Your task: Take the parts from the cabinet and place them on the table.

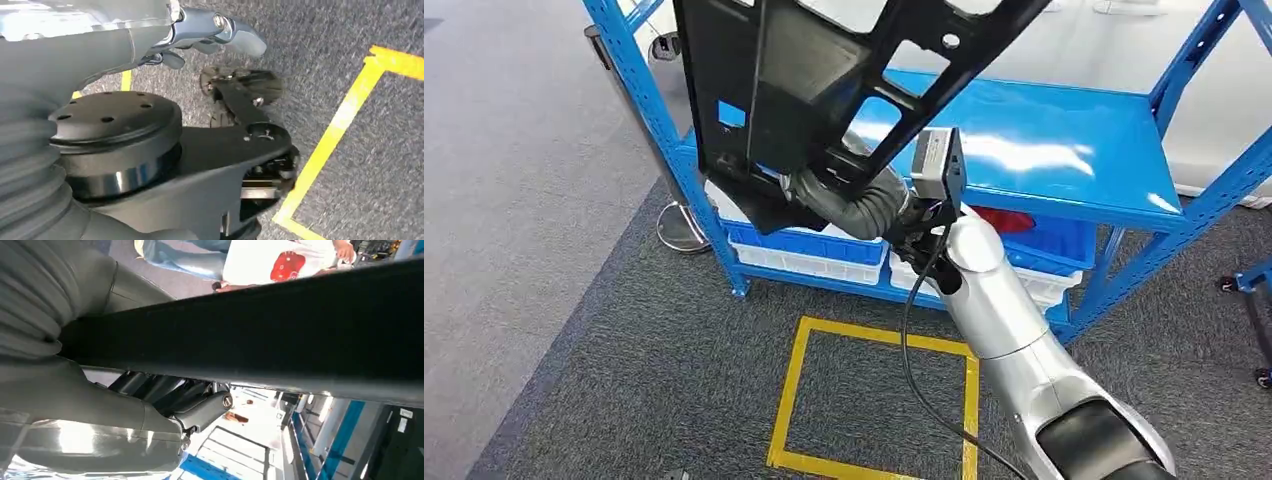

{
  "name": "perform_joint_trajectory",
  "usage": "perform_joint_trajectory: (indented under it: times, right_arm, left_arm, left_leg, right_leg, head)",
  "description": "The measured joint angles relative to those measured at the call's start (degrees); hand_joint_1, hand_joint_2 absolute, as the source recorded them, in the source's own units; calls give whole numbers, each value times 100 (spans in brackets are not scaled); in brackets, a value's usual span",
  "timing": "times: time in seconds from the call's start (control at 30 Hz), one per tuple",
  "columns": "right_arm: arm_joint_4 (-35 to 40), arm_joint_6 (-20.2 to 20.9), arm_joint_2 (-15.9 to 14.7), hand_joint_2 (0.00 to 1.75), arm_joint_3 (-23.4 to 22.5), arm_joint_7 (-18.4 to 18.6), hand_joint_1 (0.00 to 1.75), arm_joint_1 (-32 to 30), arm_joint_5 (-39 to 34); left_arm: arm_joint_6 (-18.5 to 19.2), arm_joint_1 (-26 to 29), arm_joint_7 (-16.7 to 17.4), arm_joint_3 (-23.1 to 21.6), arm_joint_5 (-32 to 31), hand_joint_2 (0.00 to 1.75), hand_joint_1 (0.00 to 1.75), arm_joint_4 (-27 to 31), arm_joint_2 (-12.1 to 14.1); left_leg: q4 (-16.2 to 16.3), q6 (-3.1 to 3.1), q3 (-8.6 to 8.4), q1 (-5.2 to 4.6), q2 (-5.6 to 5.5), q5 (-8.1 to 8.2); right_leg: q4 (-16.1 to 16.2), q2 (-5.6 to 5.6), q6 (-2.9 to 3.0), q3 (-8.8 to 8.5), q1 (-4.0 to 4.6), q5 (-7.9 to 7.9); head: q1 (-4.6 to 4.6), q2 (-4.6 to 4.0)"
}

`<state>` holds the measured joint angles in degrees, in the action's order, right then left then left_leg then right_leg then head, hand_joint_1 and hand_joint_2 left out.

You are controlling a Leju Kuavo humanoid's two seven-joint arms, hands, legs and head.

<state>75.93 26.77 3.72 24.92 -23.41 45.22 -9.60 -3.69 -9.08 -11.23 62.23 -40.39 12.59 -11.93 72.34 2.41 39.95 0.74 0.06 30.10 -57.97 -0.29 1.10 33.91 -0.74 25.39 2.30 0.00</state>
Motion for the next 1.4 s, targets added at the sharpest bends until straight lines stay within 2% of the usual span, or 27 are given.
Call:
perform_joint_trajectory:
  times: [0.07, 0.1, 0.23, 0.27, 0.3, 0.4, 0.43, 0.47, 0.5, 0.57, 0.6, 0.63, 0.77, 0.8, 0.83, 0.9, 0.93, 0.97, 1.0, 1.07, 1.1, 1.13, 1.23, 1.27, 1.3, 1.33, 1.4]
  right_arm:
    - [0, -2, 7, 175, 0, 0, 175, 9, 13]
    - [0, -4, 7, 175, 0, 0, 175, 14, 18]
    - [-9, -52, 15, 175, 4, -2, 175, 21, 94]
    - [-9, -61, 17, 175, 4, 0, 175, 24, 101]
    - [-11, -74, 17, 175, 4, -9, 175, 32, 107]
    - [-13, -125, 11, 175, 4, -50, 175, 32, 238]
    - [-20, -122, 4, 175, 7, -61, 175, 22, 278]
    - [-24, -114, 2, 175, 11, -77, 175, 19, 300]
    - [-26, -100, 0, 175, 11, -101, 175, 20, 304]
    - [-24, -85, 0, 175, 11, -155, 175, 41, 304]
    - [-24, -85, 0, 175, 11, -175, 175, 46, 308]
    - [-22, -85, 4, 175, 11, -197, 175, 57, 308]
    - [-17, -87, 4, 175, 13, -212, 175, 42, 317]
    - [-11, -87, 4, 175, 13, -214, 175, 49, 319]
    - [-11, -87, 13, 175, 13, -219, 175, 54, 319]
    - [-11, -85, 28, 175, 13, -221, 175, 46, 324]
    - [-13, -81, 31, 175, 15, -221, 175, 33, 326]
    - [-17, -74, 28, 175, 17, -227, 175, 24, 332]
    - [-20, -68, 28, 175, 17, -232, 175, 20, 334]
    - [-26, -41, 35, 175, 20, -247, 175, 33, 334]
    - [-26, -31, 42, 175, 20, -251, 175, 42, 334]
    - [-28, -20, 42, 175, 20, -254, 175, 52, 334]
    - [-39, -13, 59, 175, 24, -254, 175, 45, 334]
    - [-39, -13, 57, 175, 24, -254, 175, 50, 334]
    - [-39, -11, 57, 175, 24, -256, 175, 57, 334]
    - [-42, -11, 57, 175, 24, -258, 175, 78, 335]
    - [-48, -11, 57, 175, 28, -262, 175, 76, 334]
  left_arm:
    - [2, -3, -26, 0, 11, 175, 0, 0, 2]
    - [2, -12, -37, 0, 15, 175, 0, 0, 2]
    - [4, -8, -79, 0, 22, 175, 0, 0, 2]
    - [2, -10, -81, 0, 24, 175, 0, 0, 0]
    - [4, -18, -85, 0, 24, 175, 0, 0, -2]
    - [4, -21, -96, 0, 24, 175, 0, 0, -2]
    - [4, -15, -103, 0, 24, 175, 0, 0, -2]
    - [6, -15, -105, 2, 24, 175, 0, 0, -2]
    - [13, -16, -109, 2, 24, 175, 0, 0, -2]
    - [20, -17, -114, 2, 31, 175, 0, 0, -7]
    - [20, -12, -123, 0, 42, 175, 0, 0, -4]
    - [20, -9, -133, 0, 44, 175, 0, 0, -7]
    - [17, 8, -147, 2, 66, 175, 0, 0, -2]
    - [17, 7, -147, 2, 68, 175, 0, 0, -2]
    - [17, 9, -147, 2, 70, 175, 0, 0, -2]
    - [20, 19, -147, 2, 77, 175, 0, 0, -2]
    - [20, 24, -147, 2, 81, 175, 0, 0, -2]
    - [20, 31, -147, 2, 85, 175, 0, 0, -2]
    - [20, 34, -147, 2, 87, 175, 0, 0, 0]
    - [15, 35, -155, 4, 109, 175, 0, 0, 2]
    - [15, 33, -162, 4, 111, 175, 0, 0, 9]
    - [15, 41, -164, 9, 116, 175, 0, 0, 26]
    - [20, 48, -179, 11, 118, 175, 0, 0, 26]
    - [20, 47, -179, 11, 118, 175, 0, 0, 18]
    - [17, 40, -188, 15, 120, 175, 0, -2, 15]
    - [17, 35, -188, 15, 120, 175, 0, -2, 15]
    - [17, 56, -186, 18, 120, 175, 0, -2, 15]
  left_leg:
    - [-1090, -57, -639, -3, -2, -439]
    - [-1412, -106, -816, -19, -10, -363]
    - [-1552, -202, -811, -81, -15, -415]
    - [-1650, -265, -846, -2, 3, -478]
    - [-1680, -288, -841, -22, 10, -506]
    - [-1665, -328, -778, -31, 18, -535]
    - [-1645, -326, -752, -31, 18, -541]
    - [-1617, -326, -731, -29, 23, -541]
    - [-1585, -319, -715, -26, 23, -535]
    - [-1504, -282, -699, -20, 61, -489]
    - [-1469, -250, -679, -29, 66, -462]
    - [-1380, -217, -635, -77, 81, -444]
    - [-1381, -124, -610, -81, 273, -407]
    - [-1273, -90, -574, -58, 179, -289]
    - [-974, -68, -458, -54, 115, -81]
    - [-21, -30, -52, -38, 66, 375]
    - [357, -29, 117, -38, 58, 492]
    - [449, -36, 158, -39, 56, 453]
    - [254, -57, 56, -39, 49, 293]
    - [-731, -129, -448, -40, -41, -218]
    - [-1263, -185, -690, -40, -332, -392]
    - [-1364, -219, -743, -23, -524, -339]
    - [-1426, -220, -749, -68, -381, -352]
    - [-1524, -253, -779, -25, -307, -415]
    - [-1597, -276, -805, -5, -210, -467]
    - [-1619, -316, -798, -6, -152, -490]
    - [-1610, -320, -772, -19, -9, -493]
  right_leg:
    - [-10, 4, -13, -4, 1, -7]
    - [-5, 2, -35, 17, 7, -19]
    - [43, 4, -181, 40, 1, -113]
    - [25, 4, -214, 63, 3, -57]
    - [-116, 12, -235, 123, 1, 71]
    - [-1435, 19, -270, 715, -4, 714]
    - [-1775, 19, -282, 869, -5, 784]
    - [-1764, 18, -288, 863, -11, 699]
    - [-1507, 15, -290, 725, -21, 509]
    - [-472, -95, -273, 203, -26, -16]
    - [-193, -299, -247, 74, 6, 21]
    - [-86, -372, -195, 76, 59, 18]
    - [-99, -144, -34, 148, 29, -36]
    - [-90, -113, -8, 150, 23, -53]
    - [-90, -70, 14, 159, 16, -66]
    - [-92, 32, 43, 188, 22, -89]
    - [-93, 85, 45, 202, 25, -102]
    - [-94, 145, 38, 210, 28, -116]
    - [-94, 206, 30, 212, 31, -125]
    - [-94, 336, 9, 205, 37, -144]
    - [-93, 387, -7, 212, 20, -157]
    - [-96, 431, -46, 247, 38, -181]
    - [-55, 598, -174, 316, -38, -265]
    - [-22, 658, -229, 317, 7, -295]
    - [-90, 419, -222, 338, 4, -212]
    - [-327, 227, -225, 448, 20, -7]
    - [-1249, 105, -267, 839, -5, 463]
  head:
    - [33, 0]
    - [46, 0]
    - [52, 0]
    - [41, 0]
    - [39, 0]
    - [44, 0]
    - [44, 0]
    - [44, 0]
    - [44, 0]
    - [44, 0]
    - [46, 0]
    - [24, 0]
    - [44, 2]
    - [48, 0]
    - [52, 0]
    - [48, 0]
    - [52, 0]
    - [50, 0]
    - [50, 0]
    - [50, 0]
    - [48, 0]
    - [22, 0]
    - [57, 0]
    - [55, 0]
    - [48, 0]
    - [2, 0]
    - [-2, 0]
